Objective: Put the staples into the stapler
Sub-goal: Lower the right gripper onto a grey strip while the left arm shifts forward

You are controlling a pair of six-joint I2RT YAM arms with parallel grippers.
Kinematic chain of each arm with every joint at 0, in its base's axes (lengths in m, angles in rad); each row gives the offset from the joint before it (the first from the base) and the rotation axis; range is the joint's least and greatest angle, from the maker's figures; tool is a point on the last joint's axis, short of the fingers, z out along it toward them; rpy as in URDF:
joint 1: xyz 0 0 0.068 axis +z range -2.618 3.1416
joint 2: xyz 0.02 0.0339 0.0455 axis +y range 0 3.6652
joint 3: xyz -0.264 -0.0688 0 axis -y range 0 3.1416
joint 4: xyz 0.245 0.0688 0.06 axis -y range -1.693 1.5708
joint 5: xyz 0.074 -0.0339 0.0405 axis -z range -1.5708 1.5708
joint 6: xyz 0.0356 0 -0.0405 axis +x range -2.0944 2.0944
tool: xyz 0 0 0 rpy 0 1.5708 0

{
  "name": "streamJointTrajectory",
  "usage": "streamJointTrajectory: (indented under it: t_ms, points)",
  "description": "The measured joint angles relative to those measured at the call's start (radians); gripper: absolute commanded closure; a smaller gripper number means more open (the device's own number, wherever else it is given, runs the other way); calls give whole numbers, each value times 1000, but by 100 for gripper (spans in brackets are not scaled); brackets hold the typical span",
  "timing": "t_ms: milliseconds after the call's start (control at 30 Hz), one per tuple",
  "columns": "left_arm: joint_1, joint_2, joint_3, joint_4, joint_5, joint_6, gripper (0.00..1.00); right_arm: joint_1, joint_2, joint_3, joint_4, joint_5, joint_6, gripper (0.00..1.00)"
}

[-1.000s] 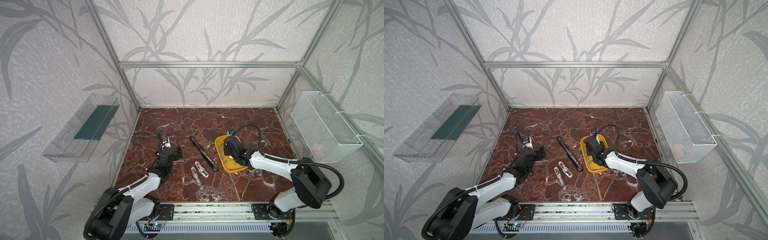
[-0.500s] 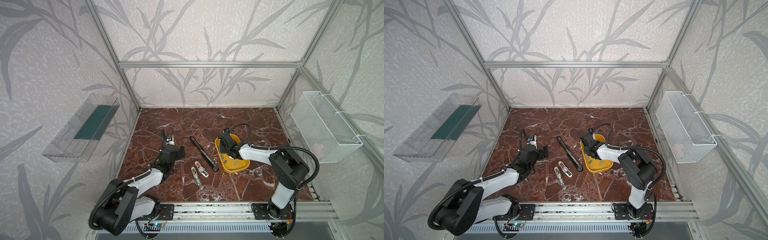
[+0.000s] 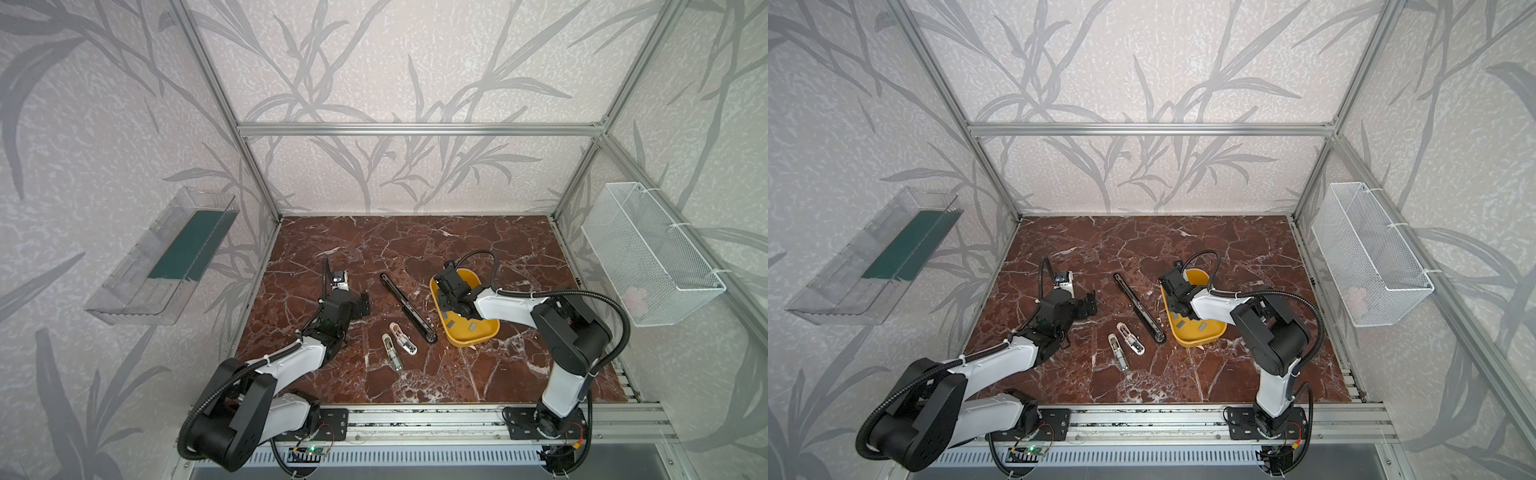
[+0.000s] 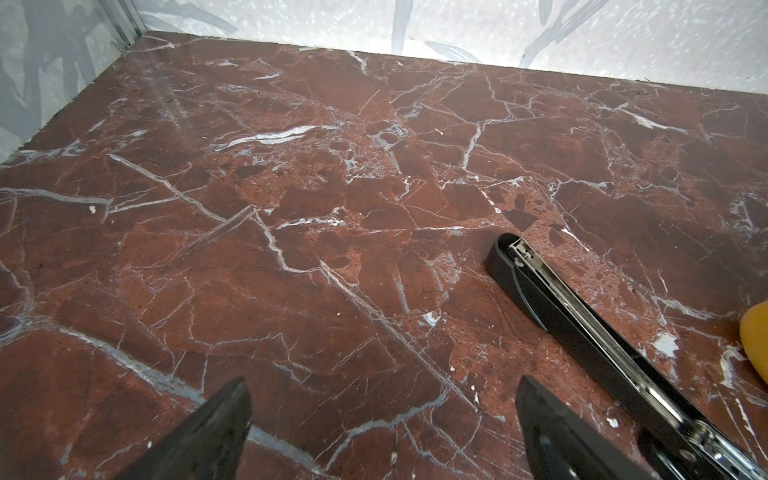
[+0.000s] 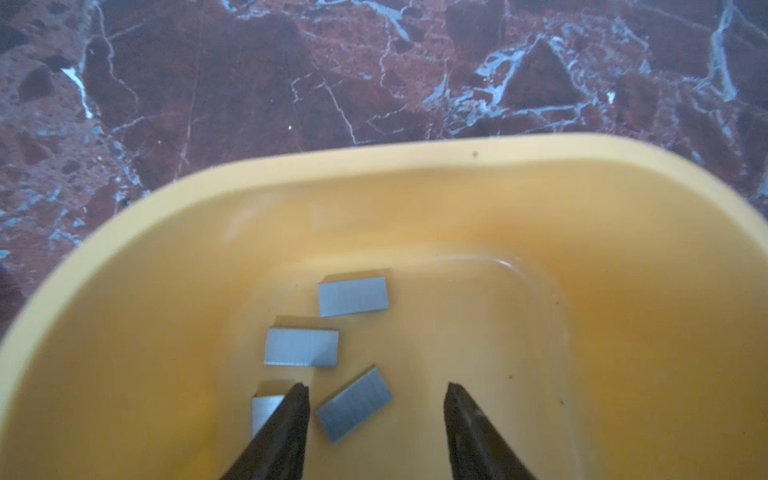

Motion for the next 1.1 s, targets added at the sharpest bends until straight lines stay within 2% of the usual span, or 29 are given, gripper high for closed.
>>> streamJointTrajectory:
  t_ms: [267, 567, 867, 1100]
  points:
    - [0, 0, 0, 0, 3, 0, 1, 0, 8, 0, -8, 15, 1, 53]
    - [0, 0, 0, 0, 4, 0, 1, 0, 8, 0, -37, 87, 16, 62]
    - [0, 0, 0, 0, 7, 0, 1, -1, 10, 0, -40, 88, 17, 61]
    - [0, 0, 0, 0, 13, 0, 1, -23, 27, 13, -3, 31, 15, 61]
